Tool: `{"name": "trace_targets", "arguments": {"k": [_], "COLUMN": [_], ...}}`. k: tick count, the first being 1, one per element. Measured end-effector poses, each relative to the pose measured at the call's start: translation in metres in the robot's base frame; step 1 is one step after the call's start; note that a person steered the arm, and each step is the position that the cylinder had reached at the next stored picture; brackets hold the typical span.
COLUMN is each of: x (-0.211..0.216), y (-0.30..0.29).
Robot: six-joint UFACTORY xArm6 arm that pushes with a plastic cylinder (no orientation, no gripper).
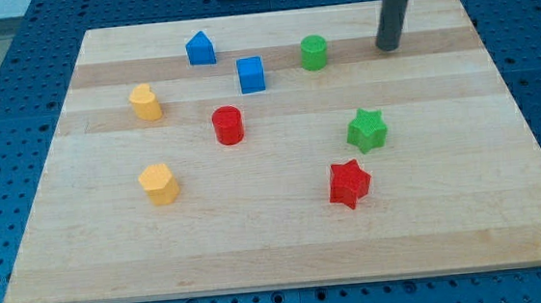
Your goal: Move the arm to the bottom of the green circle
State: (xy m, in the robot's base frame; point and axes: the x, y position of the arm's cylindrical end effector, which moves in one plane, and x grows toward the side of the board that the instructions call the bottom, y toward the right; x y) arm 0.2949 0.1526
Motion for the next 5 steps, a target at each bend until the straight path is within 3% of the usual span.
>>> {"name": "trace_targets", "arguments": {"k": [2, 5], "x": [0.045, 0.045], "y": [-0.028, -0.035]}}
